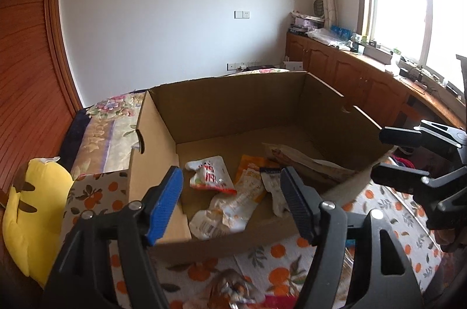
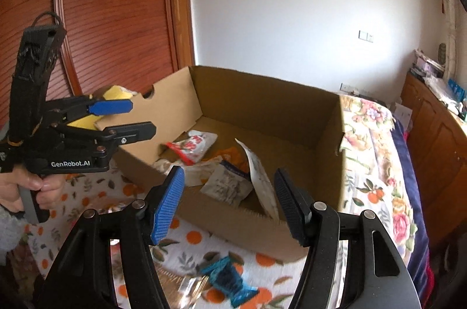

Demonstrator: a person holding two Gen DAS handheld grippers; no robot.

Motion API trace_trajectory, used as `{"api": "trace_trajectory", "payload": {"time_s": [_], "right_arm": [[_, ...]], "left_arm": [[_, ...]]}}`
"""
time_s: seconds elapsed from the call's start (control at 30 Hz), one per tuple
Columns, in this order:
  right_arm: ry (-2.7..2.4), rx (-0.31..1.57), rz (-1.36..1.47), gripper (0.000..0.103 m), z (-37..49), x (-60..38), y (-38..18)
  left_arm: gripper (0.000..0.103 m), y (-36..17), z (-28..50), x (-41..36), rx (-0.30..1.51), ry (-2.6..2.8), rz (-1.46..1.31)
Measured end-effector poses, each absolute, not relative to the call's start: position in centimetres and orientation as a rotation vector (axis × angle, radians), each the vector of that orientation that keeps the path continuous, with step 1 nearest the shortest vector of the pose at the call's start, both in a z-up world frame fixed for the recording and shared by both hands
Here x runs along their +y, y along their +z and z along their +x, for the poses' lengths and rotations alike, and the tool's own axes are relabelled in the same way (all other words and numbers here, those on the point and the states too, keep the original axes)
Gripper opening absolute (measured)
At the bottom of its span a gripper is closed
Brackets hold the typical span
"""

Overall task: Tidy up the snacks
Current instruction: 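Move both grippers back toward the remaining snacks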

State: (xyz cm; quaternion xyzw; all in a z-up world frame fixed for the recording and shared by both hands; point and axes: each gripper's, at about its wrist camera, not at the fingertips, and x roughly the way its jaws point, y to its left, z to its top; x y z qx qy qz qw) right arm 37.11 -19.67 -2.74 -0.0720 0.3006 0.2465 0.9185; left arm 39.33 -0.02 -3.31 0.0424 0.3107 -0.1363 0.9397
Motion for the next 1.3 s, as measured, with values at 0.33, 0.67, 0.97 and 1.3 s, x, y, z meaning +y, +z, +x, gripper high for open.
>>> {"api": "trace_trajectory", "payload": {"time_s": [0.33,0.67,0.97,1.3], "right_arm": [[0.502,0.651,-0.113,0.066,30.5,-19.6,-4.2],[0.562,0.739,-0.116,0.065,25.7,-17.5,-9.2],[0.628,0.826,-0.099,0.066,23.7,-15.4,-12.9],[0.668,0.876,-0.08,0.065,23.6,-14.0,-14.5]], "left_arm": [[0.07,-4.9,33.2,0.5,0.659,-0.304,0.092],[0.07,-9.0,28.7,1.5,0.689,-0.287,0.1],[0.07,-11.3,25.6,2.2,0.693,-0.262,0.093],[0.07,-11.7,23.2,3.6,0.697,-0.241,0.059]]}}
